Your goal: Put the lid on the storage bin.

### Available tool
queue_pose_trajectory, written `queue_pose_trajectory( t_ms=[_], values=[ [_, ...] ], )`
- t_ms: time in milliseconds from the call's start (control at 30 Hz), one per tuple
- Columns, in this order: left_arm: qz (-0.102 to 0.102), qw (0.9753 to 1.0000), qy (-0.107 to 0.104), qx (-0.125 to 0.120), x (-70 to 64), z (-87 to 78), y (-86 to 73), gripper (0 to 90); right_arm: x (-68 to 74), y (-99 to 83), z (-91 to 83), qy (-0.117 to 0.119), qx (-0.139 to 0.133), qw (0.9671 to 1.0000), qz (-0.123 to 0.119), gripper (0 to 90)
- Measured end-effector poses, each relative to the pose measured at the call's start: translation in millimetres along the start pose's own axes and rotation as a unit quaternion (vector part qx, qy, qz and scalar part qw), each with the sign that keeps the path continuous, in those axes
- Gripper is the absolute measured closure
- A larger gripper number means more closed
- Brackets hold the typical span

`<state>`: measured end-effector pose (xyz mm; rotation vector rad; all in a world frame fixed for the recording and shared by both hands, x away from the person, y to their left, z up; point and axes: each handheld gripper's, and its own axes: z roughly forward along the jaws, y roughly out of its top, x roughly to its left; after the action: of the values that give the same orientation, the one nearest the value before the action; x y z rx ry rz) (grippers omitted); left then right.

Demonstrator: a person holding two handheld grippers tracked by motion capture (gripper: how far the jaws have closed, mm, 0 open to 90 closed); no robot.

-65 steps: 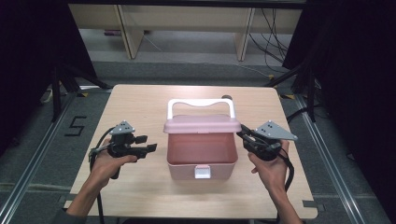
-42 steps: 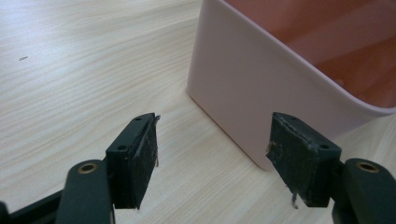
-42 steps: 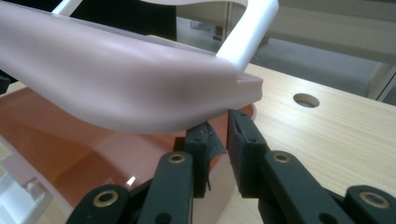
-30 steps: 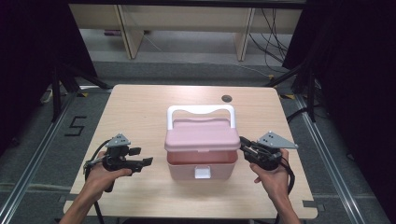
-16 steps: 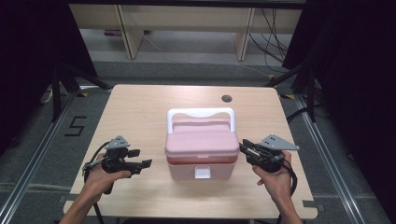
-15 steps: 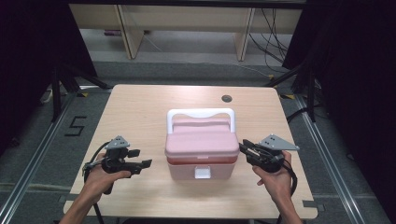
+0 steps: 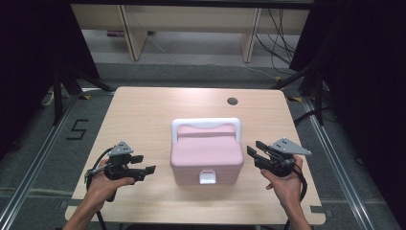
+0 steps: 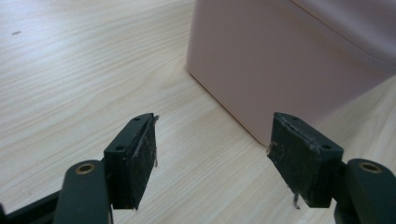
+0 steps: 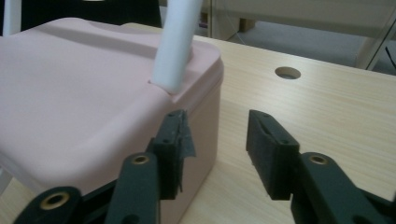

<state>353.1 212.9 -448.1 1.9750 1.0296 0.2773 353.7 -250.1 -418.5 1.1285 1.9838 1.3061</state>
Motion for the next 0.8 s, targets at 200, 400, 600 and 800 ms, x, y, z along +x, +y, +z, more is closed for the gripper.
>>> queue_pose_trajectory(
  t_ms=[200,400,600,800],
  values=[
    [0.030,0.9995,0.009,0.002,-4.8,-2.0,-2.8,28.9,0.8,-5.8,-9.3,0.005,0.003,0.9993,0.038,43.2],
    [0.037,0.9993,0.005,-0.009,-13.9,-2.5,-8.2,27.2,-1.4,-15.5,-16.9,0.009,0.004,0.9981,0.062,35.8],
    [0.044,0.9990,0.005,-0.001,-16.2,-6.8,-14.1,26.6,0.4,-22.3,-20.6,0.016,0.005,0.9967,0.079,33.2],
    [0.029,0.9994,0.002,-0.019,-22.1,-8.8,-20.6,26.0,2.3,-24.8,-20.2,0.017,0.002,0.9985,0.053,29.7]
  ],
)
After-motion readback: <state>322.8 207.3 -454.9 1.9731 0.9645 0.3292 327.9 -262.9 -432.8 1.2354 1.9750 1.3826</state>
